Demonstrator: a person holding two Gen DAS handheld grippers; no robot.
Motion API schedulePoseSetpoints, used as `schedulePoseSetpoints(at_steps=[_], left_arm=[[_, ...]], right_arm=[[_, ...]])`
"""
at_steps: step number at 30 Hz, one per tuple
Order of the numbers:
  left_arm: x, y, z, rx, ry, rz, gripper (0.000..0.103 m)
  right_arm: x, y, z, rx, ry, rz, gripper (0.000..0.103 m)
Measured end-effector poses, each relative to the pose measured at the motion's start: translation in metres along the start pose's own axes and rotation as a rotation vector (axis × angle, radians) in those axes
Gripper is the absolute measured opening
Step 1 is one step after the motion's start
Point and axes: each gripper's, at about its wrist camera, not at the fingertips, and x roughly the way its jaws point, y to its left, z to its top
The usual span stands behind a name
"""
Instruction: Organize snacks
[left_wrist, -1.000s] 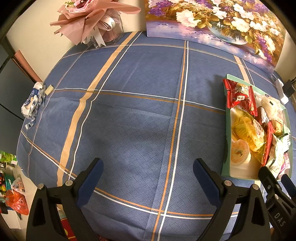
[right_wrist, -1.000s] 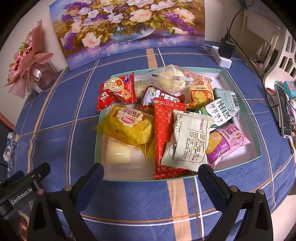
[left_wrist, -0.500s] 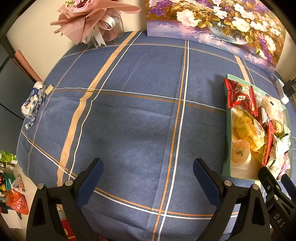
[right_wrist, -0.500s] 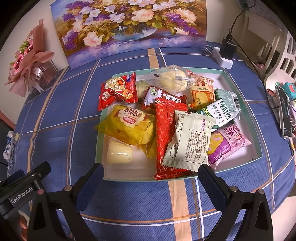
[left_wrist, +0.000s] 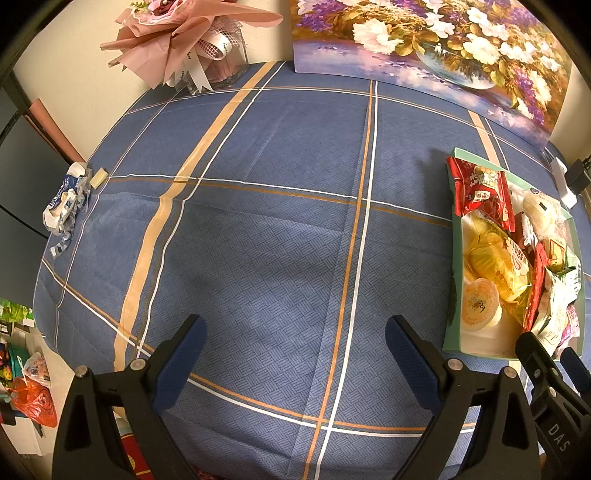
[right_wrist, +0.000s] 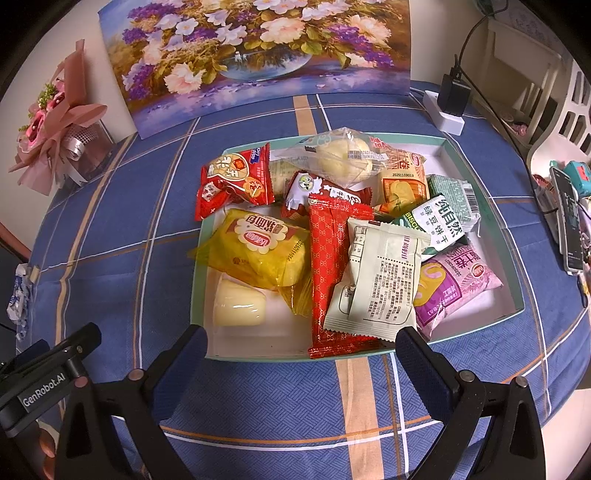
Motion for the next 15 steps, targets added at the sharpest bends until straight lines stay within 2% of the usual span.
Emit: schedulePoseSetpoints(at_steps=[15], left_arm=[[-0.0017,0.0008,-0.0015,0.002,-0.005,-0.004,0.097]], right_arm=[[-0.0004,-0.0012,0.0003,-0.001,0.001,0.001,0.103]])
